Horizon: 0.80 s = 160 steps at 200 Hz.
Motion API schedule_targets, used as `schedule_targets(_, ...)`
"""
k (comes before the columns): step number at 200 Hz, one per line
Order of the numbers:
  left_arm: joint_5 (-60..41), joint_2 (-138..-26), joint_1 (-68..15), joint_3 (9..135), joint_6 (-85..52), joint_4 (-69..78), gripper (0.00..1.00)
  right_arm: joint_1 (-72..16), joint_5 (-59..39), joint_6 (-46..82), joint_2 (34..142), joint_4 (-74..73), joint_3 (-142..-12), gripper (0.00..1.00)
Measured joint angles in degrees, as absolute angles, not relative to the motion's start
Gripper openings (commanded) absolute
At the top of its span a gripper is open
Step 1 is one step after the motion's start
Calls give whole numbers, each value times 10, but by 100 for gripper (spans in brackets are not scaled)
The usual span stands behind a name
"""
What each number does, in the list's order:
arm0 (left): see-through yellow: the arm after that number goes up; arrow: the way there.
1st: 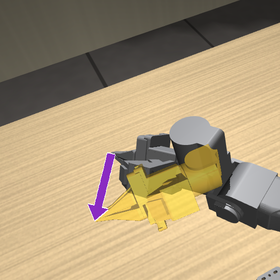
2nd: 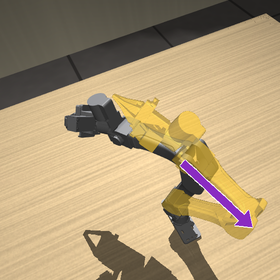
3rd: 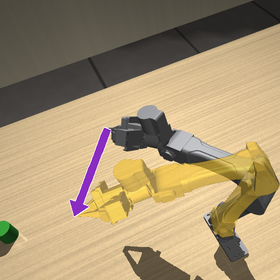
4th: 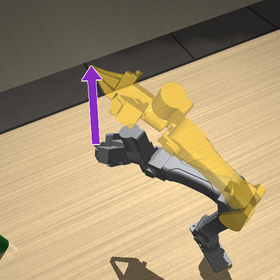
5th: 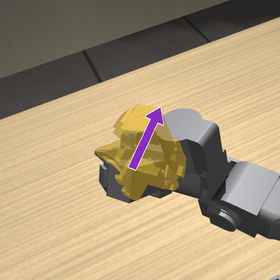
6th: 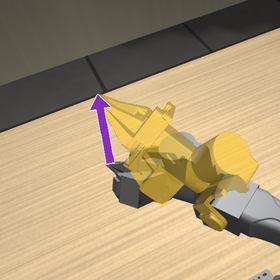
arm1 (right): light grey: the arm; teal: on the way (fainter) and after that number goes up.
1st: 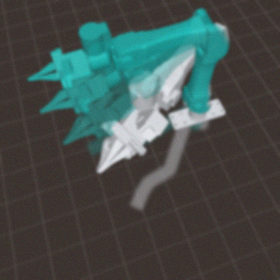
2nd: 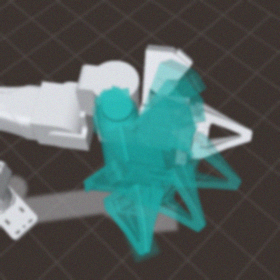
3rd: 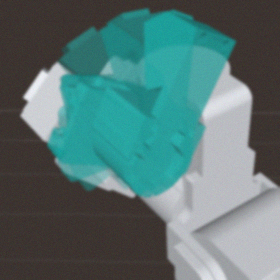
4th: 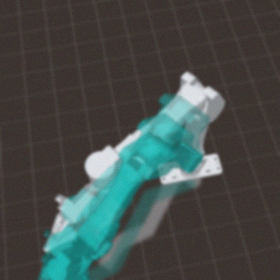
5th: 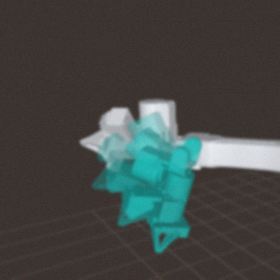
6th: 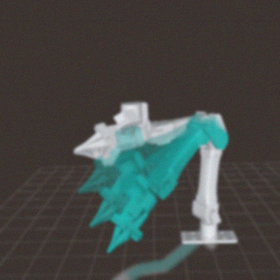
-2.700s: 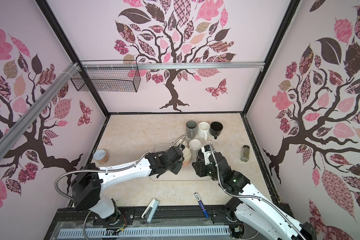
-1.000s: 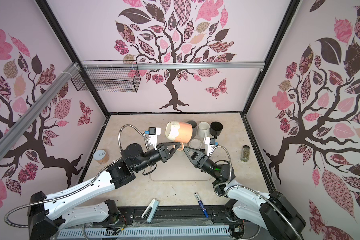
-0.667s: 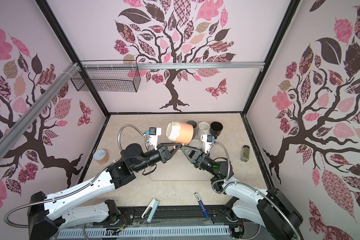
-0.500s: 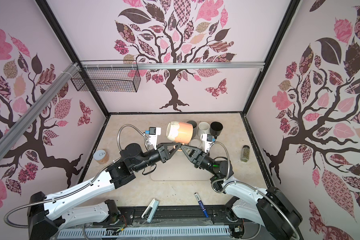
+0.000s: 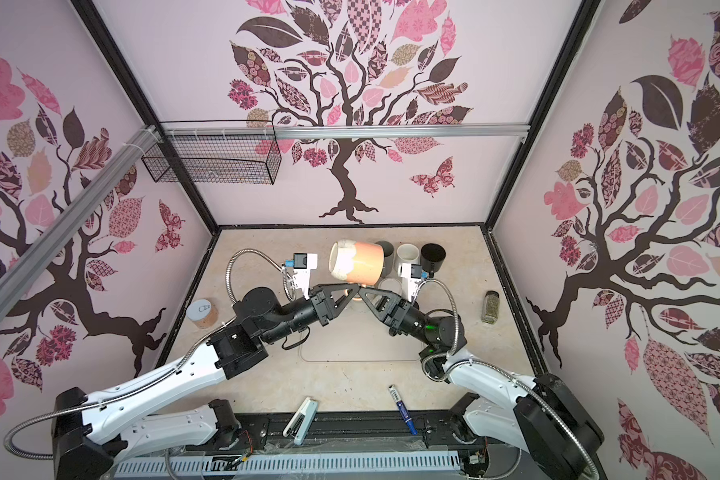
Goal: Turn the mug right side up
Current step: 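Grasp the peach mug's handle with right gripper while left gripper holds it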
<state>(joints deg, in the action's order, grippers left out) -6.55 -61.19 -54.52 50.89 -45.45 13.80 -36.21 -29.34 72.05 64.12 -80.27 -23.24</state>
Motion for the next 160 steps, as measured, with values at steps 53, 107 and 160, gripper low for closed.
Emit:
schedule_targets(53,-50,-602,-545,510,-425,104,36,-362,-320,693,633,-732,-248,0)
schedule_targets(107,-39,-605,-545,510,-416,85,33,-362,-323,685,633,-710,-248,0)
schedule_targets(160,-34,-601,-545,510,-408,77,34,-362,-327,682,633,-708,-248,0)
